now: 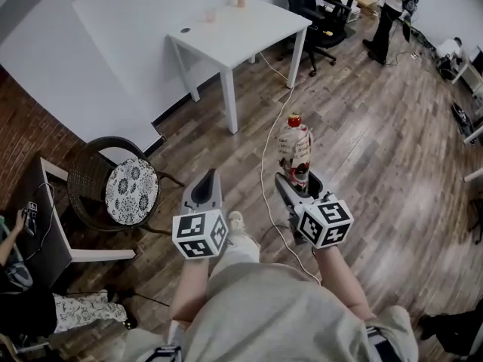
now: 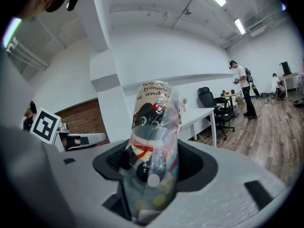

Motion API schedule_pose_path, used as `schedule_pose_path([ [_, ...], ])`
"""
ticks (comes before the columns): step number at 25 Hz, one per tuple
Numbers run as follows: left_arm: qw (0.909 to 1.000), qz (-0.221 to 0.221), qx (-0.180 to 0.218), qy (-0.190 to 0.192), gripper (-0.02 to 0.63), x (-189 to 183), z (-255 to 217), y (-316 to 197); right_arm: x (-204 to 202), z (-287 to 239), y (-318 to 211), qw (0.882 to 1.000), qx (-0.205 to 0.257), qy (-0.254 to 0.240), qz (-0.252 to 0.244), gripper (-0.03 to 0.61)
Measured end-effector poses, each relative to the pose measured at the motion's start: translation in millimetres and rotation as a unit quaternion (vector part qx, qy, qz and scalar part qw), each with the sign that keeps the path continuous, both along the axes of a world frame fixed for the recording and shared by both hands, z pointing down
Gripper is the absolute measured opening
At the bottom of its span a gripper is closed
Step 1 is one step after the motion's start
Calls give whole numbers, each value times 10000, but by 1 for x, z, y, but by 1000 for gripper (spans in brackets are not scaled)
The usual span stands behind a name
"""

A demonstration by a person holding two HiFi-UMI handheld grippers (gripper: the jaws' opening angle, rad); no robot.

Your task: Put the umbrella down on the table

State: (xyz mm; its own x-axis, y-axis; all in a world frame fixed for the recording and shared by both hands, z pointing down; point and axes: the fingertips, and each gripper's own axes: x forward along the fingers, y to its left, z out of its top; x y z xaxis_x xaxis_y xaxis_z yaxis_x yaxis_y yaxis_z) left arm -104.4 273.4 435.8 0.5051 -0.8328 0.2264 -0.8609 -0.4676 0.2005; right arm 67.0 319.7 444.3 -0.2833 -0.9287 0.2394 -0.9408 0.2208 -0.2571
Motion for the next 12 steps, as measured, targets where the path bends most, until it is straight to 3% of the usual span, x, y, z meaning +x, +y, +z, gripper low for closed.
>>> schedule_pose_path([
  [12, 10000, -40, 0, 23, 15, -6, -11, -91, 0, -15, -97, 9999, 0, -143, -11, 275],
])
